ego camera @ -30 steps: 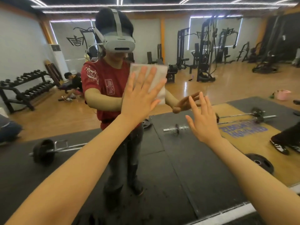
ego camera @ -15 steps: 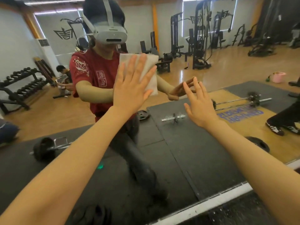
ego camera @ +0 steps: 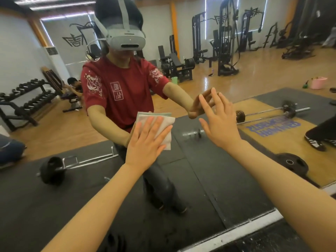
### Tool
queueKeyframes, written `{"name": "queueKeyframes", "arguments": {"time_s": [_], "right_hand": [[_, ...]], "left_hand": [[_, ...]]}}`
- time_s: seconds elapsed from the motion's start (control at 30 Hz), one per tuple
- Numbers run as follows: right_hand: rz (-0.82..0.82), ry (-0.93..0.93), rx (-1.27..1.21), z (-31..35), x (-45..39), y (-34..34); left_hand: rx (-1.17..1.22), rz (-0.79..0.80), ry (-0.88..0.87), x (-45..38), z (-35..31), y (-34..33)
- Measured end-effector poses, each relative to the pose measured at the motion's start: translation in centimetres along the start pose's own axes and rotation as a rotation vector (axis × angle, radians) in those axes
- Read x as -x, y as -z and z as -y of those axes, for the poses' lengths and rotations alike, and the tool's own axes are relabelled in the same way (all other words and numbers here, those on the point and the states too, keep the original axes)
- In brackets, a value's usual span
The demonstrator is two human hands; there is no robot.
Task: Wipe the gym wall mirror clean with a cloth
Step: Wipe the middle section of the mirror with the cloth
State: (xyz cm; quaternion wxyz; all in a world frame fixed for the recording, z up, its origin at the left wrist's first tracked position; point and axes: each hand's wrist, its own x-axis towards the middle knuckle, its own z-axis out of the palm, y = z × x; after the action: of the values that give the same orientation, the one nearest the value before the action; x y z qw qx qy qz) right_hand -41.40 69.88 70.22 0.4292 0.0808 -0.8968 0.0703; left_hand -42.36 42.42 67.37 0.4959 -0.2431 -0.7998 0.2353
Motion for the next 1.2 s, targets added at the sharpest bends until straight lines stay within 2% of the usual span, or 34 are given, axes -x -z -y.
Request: {"name": "queueKeyframes", "arguments": {"time_s": [0.2,0.33,0.47,0.63,0.7,0.83,0.87,0.97,1.03,1.13,1.2], "right_hand": [[-0.135,0.030,0.028,-0.5,0.0,-1.4],[-0.184,0.146,0.056,-2.7,-0.8,-1.1],[-0.201,0.091,0.033,-5.9,-2.1,0.0],[-0.187,0.108,0.043,-9.0,-3.2,0.3],[-0.201,0.120,0.028,-9.5,-3.4,0.0],[-0.240,0.125,-0.010,-9.7,-3.5,-0.7],[-0.246,0.131,-0.025,-9.8,-3.6,-0.9],[-0.259,0.187,-0.040,-11.0,-3.8,-0.7],[-0.280,0.224,-0.051,-12.2,-3.9,-0.3],[-0.322,0.175,-0.070,-14.4,-4.4,0.1],[-0.337,0.126,-0.077,-16.0,-4.8,0.1]], "left_hand": [[0.030,-0.030,0.190,-1.6,-2.6,-0.3],[0.041,-0.042,0.221,-5.4,-3.1,0.8],[0.066,-0.042,0.309,-10.1,-2.0,2.9],[0.062,-0.025,0.534,-12.9,-4.5,3.4],[0.089,0.003,0.523,-13.7,-5.6,3.4],[0.081,0.016,0.380,-13.0,-4.0,3.5],[0.078,0.011,0.409,-12.9,-3.5,3.6],[0.122,-0.031,0.638,-14.9,-3.6,4.2],[0.126,-0.065,0.708,-17.4,-4.4,4.5],[0.100,-0.069,0.611,-21.1,-6.9,4.7],[0.097,-0.047,0.393,-22.5,-9.3,4.4]]}}
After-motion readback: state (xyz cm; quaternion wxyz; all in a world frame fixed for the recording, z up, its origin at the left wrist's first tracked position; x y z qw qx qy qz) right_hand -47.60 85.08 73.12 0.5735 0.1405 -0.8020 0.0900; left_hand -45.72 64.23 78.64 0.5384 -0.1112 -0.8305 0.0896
